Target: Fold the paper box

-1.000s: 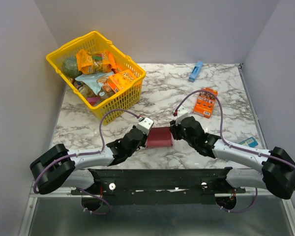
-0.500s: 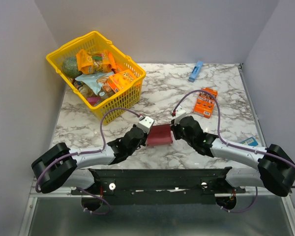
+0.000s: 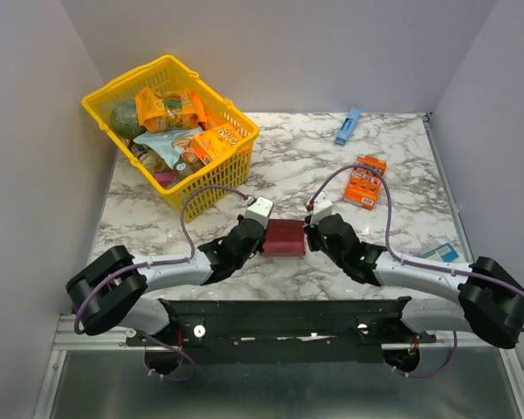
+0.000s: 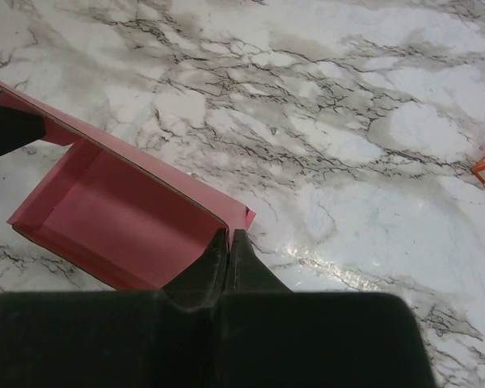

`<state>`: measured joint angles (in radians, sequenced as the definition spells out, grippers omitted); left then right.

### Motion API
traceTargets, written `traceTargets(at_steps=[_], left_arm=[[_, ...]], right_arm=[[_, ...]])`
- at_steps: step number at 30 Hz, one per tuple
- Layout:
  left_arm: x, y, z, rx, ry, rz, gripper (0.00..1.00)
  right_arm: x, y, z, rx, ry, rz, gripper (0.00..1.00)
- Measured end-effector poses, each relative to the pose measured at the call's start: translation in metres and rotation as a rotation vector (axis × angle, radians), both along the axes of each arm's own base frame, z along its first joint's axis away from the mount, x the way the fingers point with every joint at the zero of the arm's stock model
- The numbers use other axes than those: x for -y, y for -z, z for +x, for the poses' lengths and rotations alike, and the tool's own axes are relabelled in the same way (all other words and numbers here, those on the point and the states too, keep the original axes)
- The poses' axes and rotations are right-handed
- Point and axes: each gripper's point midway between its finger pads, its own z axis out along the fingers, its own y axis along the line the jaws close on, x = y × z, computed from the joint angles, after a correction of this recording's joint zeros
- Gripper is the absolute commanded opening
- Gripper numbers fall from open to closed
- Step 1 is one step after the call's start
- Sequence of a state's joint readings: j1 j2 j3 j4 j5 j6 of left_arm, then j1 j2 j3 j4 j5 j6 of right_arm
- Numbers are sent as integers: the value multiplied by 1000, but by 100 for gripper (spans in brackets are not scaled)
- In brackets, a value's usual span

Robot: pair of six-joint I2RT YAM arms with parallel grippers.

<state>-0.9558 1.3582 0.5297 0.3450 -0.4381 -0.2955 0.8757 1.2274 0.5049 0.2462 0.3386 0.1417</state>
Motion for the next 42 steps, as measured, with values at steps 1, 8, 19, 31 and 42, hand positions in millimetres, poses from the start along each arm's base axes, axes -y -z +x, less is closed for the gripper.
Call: traceTargets(at_steps=[1,8,19,31,42], left_arm=[[1,0,1,-5,-10,-6,0],[7,-2,13,-21,-58,-16,0],[16,0,21,-21,-80,-62,0],[17,3,23,22,-96,-129,0],[18,5,19,37,-104,-164,0]], right_arm=[[0,0,-1,5,6,-2,1],[2,-1,-3,38,61,-23,1],[8,0,4,68,180,-11,1],[5,-4,10,57,270,46,1],[5,-1,8,28,319,84,1]])
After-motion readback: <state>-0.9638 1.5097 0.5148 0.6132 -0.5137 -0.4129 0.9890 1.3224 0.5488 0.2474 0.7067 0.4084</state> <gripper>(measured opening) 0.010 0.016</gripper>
